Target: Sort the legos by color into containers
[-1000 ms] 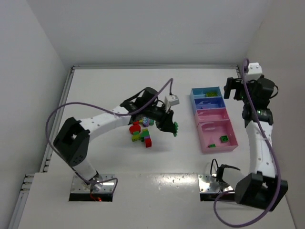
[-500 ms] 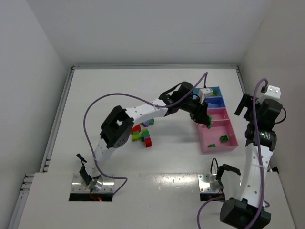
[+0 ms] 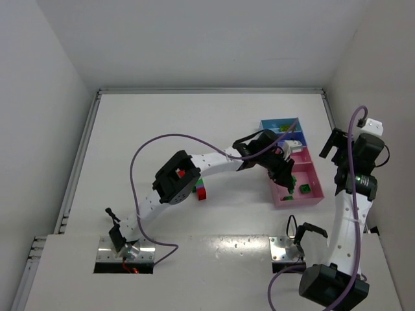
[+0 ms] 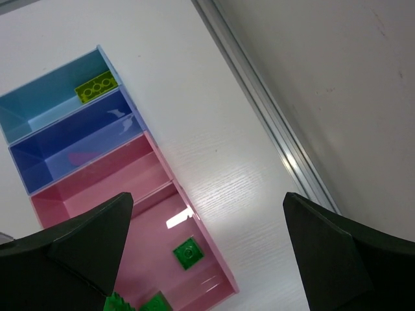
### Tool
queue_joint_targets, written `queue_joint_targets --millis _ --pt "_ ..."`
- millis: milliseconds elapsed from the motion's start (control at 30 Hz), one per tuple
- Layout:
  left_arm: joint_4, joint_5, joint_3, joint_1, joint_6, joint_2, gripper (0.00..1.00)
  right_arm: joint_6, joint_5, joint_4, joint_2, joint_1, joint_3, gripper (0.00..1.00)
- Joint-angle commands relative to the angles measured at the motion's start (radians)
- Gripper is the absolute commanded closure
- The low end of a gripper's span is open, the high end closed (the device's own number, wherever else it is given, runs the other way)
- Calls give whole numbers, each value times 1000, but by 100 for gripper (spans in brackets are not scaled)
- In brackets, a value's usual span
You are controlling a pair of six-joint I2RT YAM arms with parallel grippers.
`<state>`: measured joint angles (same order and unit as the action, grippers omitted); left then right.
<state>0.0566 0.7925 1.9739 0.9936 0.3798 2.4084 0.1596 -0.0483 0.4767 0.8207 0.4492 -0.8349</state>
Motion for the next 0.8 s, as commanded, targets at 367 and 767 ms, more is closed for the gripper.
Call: queue_joint_targets --millis 367,767 --pt "94 -133 143 -52 -77 -93 20 -32 177 11 14 31 -44 0" --pt "187 -447 -349 -466 -50 -727 20 -54 803 -108 253 -234 -142 9"
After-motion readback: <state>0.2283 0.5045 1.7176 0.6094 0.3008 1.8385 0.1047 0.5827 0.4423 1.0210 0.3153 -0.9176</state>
